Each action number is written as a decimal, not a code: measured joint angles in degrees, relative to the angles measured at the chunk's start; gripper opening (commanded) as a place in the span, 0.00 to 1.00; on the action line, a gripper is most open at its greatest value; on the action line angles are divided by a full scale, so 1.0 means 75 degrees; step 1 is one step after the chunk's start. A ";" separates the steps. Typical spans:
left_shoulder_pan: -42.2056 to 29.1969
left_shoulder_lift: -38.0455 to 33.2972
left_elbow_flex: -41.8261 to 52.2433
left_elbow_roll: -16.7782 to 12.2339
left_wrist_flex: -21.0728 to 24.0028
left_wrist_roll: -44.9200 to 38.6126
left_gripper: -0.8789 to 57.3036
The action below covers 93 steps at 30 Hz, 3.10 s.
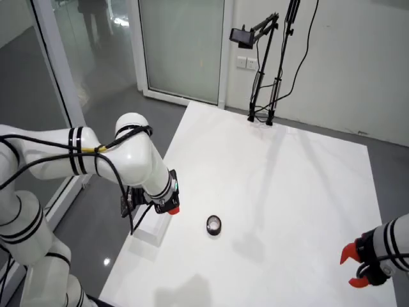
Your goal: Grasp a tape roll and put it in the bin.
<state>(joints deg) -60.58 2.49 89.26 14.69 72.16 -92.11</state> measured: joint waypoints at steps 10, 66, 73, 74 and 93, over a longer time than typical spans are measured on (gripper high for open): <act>0.0185 0.0741 -0.0432 0.0117 -0.0070 0.0013 0.36; 0.2497 0.6799 -0.4284 0.0744 -0.2687 0.4346 0.40; 0.2514 0.7232 -0.4441 0.0743 -0.2846 0.4449 0.40; 0.2512 0.7274 -0.4455 0.0743 -0.2869 0.4458 0.40; 0.2434 0.7717 -0.4540 0.0735 -0.3069 0.4445 0.40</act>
<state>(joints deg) -42.32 60.36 55.21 20.20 49.14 -58.77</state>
